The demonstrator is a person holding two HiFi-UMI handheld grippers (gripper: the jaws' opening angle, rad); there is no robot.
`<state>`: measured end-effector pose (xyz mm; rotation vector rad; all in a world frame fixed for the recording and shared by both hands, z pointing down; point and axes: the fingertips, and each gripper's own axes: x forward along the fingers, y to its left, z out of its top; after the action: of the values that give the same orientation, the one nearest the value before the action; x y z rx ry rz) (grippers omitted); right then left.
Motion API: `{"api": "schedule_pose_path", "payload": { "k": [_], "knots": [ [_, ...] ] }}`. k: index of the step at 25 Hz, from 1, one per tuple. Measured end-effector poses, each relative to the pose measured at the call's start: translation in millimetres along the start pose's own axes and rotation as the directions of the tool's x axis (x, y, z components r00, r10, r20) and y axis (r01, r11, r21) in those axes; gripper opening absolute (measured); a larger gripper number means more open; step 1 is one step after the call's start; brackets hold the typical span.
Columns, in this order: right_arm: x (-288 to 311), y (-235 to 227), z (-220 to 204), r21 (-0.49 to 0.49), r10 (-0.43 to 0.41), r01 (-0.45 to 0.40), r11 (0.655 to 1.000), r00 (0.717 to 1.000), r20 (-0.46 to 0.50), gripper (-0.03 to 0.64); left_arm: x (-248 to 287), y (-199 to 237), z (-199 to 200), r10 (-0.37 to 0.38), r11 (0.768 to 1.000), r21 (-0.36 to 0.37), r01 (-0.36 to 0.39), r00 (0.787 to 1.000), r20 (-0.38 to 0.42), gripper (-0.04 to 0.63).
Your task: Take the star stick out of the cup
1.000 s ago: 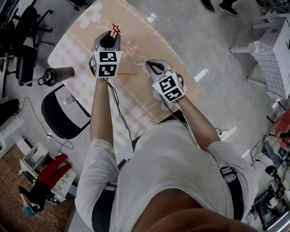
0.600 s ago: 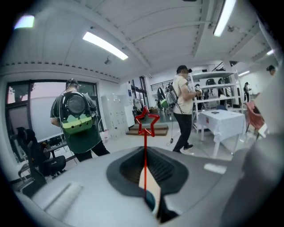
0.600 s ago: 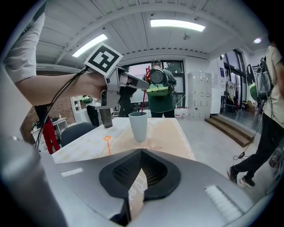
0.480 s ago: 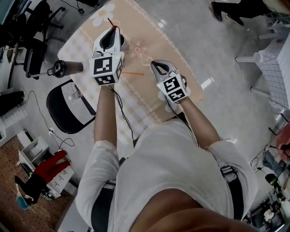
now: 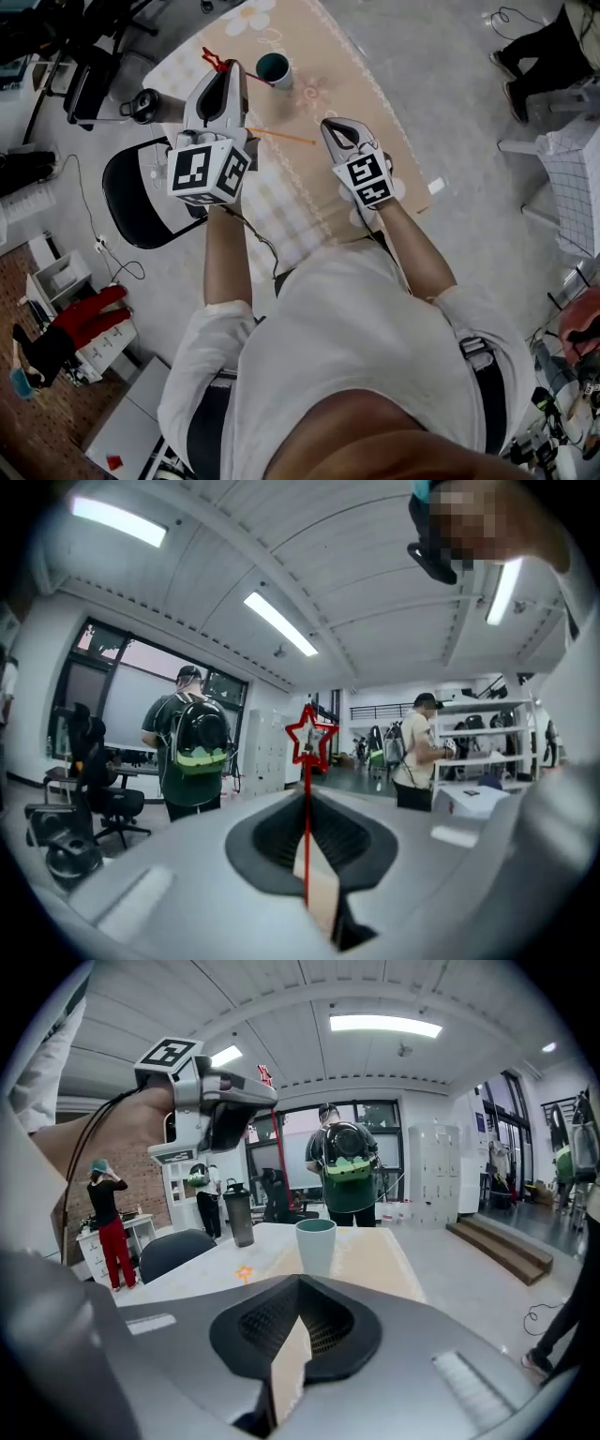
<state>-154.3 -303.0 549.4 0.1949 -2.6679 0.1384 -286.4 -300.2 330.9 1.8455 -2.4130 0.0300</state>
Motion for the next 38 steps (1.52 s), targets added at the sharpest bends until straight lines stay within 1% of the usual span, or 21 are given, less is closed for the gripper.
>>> {"api": "schedule_pose_path", "payload": {
  "k": [2, 4, 7, 9, 11, 13, 14, 15, 17, 18, 22, 25, 26, 28, 30, 35, 38],
  "knots": [
    [4, 2, -1, -0.004, 0.007, -0.007, 1.000, 1.000, 0.000, -0.002, -18, 7, -10, 0.022, 0.998, -0.066, -0.023, 1.000, -0.003, 0.006],
    [7, 5, -5, -0.004, 0.016, -0.016, 1.000, 1.000, -0.010, 0.000, -34, 11, -34, 0.038, 0.986, -0.158, -0.043, 0.999, -0.032, 0.006],
    [8, 9, -12, -0.003, 0.025, -0.025, 1.000, 0.999, -0.032, 0.000, -52, 9, -88, 0.054, 0.957, -0.275, -0.087, 0.990, -0.128, 0.006],
    [8, 12, -16, -0.008, 0.031, -0.031, 0.999, 0.999, -0.045, -0.002, -60, 10, -125, 0.073, 0.935, -0.325, -0.139, 0.976, -0.207, 0.006],
    [10, 12, -20, -0.013, 0.037, -0.038, 0.999, 0.998, -0.058, 0.000, -67, 10, -156, 0.078, 0.906, -0.379, -0.188, 0.955, -0.286, 0.006],
    [11, 11, -24, -0.009, 0.038, -0.039, 0.999, 0.997, -0.067, -0.001, -71, 10, -183, 0.063, 0.874, -0.432, -0.222, 0.934, -0.351, 0.006],
    [11, 11, -25, -0.005, 0.039, -0.039, 0.999, 0.997, -0.071, -0.001, -73, 9, -194, 0.052, 0.864, -0.447, -0.232, 0.923, -0.380, 0.006],
    [11, 12, -26, -0.002, 0.040, -0.041, 0.999, 0.996, -0.074, 0.000, -74, 8, -205, 0.040, 0.861, -0.448, -0.241, 0.910, -0.412, 0.006],
    [14, 15, -28, 0.000, 0.049, -0.049, 0.999, 0.996, -0.080, 0.000, -76, 9, -223, 0.033, 0.868, -0.424, -0.259, 0.881, -0.471, 0.006],
    [15, 17, -29, -0.001, 0.055, -0.055, 0.998, 0.995, -0.082, -0.001, -75, 11, -229, 0.038, 0.871, -0.411, -0.269, 0.871, -0.490, 0.006],
    [21, 23, -28, -0.009, 0.077, -0.078, 0.997, 0.993, -0.085, -0.002, -70, 23, -247, 0.069, 0.867, -0.390, -0.310, 0.850, -0.523, 0.016],
    [25, 27, -30, -0.007, 0.089, -0.090, 0.996, 0.992, -0.092, -0.002, -66, 32, -263, 0.101, 0.872, -0.349, -0.342, 0.825, -0.556, 0.031],
    [27, 28, -31, -0.007, 0.094, -0.095, 0.995, 0.991, -0.095, 0.000, -65, 36, -270, 0.107, 0.870, -0.345, -0.353, 0.817, -0.566, 0.034],
    [31, 29, -32, -0.008, 0.105, -0.106, 0.994, 0.989, -0.101, -0.001, -61, 42, -284, 0.107, 0.855, -0.357, -0.377, 0.801, -0.589, 0.034],
    [33, 29, -33, -0.009, 0.112, -0.114, 0.993, 0.988, -0.105, 0.000, -56, 47, -297, 0.108, 0.845, -0.355, -0.399, 0.778, -0.619, 0.035],
    [33, 24, -35, -0.003, 0.113, -0.114, 0.994, 0.988, -0.109, 0.000, -49, 54, -318, 0.125, 0.855, -0.290, -0.429, 0.714, -0.689, 0.046],
    [30, 20, -36, 0.014, 0.104, -0.104, 0.995, 0.989, -0.106, 0.000, -50, 56, -323, 0.138, 0.868, -0.248, -0.431, 0.688, -0.713, 0.065]
  ]
}}
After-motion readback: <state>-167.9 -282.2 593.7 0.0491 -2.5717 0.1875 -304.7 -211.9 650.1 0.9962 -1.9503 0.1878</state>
